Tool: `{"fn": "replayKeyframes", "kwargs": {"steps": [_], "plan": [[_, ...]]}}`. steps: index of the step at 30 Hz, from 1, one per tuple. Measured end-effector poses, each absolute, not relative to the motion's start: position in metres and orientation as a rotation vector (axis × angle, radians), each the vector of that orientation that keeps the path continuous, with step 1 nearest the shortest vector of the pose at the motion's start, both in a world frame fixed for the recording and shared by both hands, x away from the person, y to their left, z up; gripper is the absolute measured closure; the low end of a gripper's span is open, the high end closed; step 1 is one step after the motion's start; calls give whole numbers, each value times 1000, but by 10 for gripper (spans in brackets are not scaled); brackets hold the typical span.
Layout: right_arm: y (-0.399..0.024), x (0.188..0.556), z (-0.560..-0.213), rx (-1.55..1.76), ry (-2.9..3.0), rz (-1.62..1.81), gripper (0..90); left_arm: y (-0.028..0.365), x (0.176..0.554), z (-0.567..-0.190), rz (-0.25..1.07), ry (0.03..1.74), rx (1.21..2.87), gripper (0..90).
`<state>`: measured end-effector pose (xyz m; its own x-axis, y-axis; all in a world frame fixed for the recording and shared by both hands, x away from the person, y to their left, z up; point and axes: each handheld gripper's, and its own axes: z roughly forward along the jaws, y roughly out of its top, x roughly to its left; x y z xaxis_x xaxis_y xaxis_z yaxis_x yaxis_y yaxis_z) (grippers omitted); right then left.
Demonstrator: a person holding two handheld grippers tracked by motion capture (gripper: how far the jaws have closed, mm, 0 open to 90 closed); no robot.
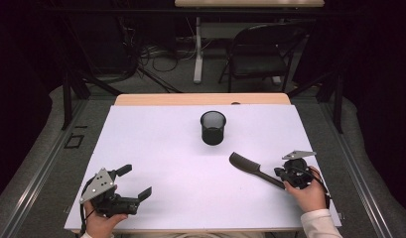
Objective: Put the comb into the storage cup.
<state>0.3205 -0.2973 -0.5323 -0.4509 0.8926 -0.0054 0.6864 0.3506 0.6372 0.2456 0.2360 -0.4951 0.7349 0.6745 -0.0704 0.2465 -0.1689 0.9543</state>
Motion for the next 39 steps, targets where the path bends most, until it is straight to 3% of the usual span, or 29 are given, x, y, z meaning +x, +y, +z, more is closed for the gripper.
{"fn": "replayKeyframes", "kwargs": {"steps": [39], "plan": [[-290,314,-538,1401,2335,792,900,238,247,-496,458,738,1740,3]]}}
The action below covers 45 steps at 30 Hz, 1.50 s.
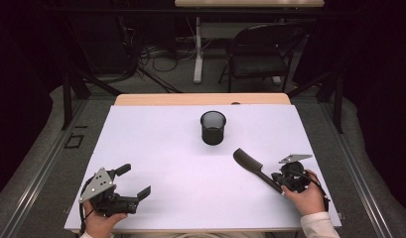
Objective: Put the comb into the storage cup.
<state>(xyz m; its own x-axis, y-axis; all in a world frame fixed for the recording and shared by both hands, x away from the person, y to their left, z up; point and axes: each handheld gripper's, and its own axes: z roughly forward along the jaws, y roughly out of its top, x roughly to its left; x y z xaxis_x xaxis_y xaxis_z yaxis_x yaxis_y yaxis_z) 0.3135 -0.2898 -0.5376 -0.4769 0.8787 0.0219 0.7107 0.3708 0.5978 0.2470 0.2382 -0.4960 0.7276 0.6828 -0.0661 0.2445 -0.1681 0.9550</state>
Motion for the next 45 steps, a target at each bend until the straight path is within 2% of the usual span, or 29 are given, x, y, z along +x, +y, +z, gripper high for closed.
{"fn": "replayKeyframes", "kwargs": {"steps": [38,45], "plan": [[-284,310,-535,1396,2339,790,900,239,247,-496,452,743,1734,3],[-284,310,-534,1399,2327,796,858,239,247,-497,451,741,1733,4]]}}
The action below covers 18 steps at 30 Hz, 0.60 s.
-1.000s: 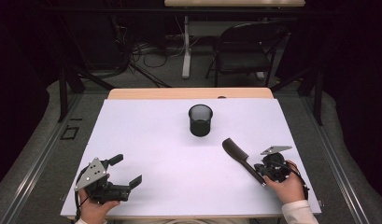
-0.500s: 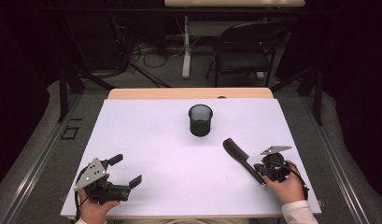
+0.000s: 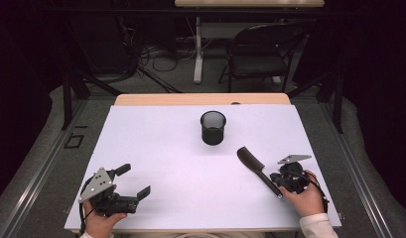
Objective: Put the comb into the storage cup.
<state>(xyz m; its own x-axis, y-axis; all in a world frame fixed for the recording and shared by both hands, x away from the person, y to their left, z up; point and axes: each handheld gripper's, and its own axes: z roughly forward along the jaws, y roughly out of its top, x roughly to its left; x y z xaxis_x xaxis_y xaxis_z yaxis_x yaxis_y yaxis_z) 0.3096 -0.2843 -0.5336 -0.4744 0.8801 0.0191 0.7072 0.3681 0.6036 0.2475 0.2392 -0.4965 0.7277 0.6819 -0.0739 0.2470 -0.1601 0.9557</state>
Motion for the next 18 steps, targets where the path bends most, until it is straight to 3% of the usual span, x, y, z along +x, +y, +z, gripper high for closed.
{"fn": "replayKeyframes", "kwargs": {"steps": [10,18], "plan": [[-285,308,-529,1425,2324,835,750,240,248,-497,444,742,1727,4],[-282,310,-527,1413,2316,823,593,240,249,-498,443,748,1725,4]]}}
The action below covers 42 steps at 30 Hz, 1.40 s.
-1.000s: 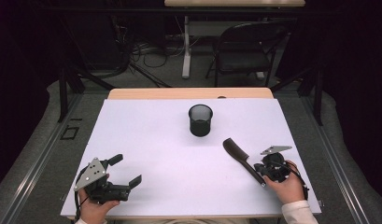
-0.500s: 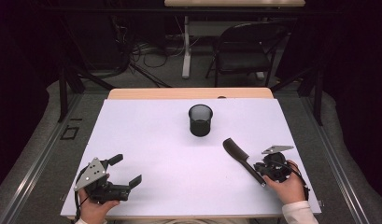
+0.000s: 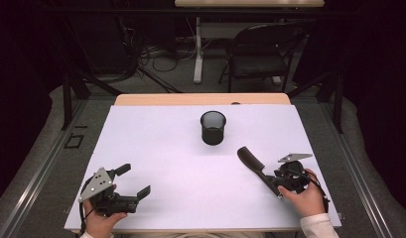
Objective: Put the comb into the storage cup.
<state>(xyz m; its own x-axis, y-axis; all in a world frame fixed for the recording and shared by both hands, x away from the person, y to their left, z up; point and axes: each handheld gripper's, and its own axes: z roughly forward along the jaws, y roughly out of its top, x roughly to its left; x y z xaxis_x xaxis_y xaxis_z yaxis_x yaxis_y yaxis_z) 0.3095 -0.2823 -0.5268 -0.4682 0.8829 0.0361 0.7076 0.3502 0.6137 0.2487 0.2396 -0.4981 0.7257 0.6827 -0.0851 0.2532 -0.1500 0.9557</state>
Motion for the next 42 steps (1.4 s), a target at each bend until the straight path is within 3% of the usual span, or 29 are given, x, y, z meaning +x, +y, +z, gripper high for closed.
{"fn": "replayKeyframes", "kwargs": {"steps": [12,24,34,42], "plan": [[-276,315,-518,1427,2284,833,384,240,249,-499,442,757,1720,4],[-275,320,-510,1437,2311,784,305,241,250,-499,437,759,1721,4],[-273,328,-503,1448,2367,674,157,240,250,-500,431,764,1719,4],[-267,334,-501,1466,2428,590,127,240,251,-500,427,762,1722,4]]}}
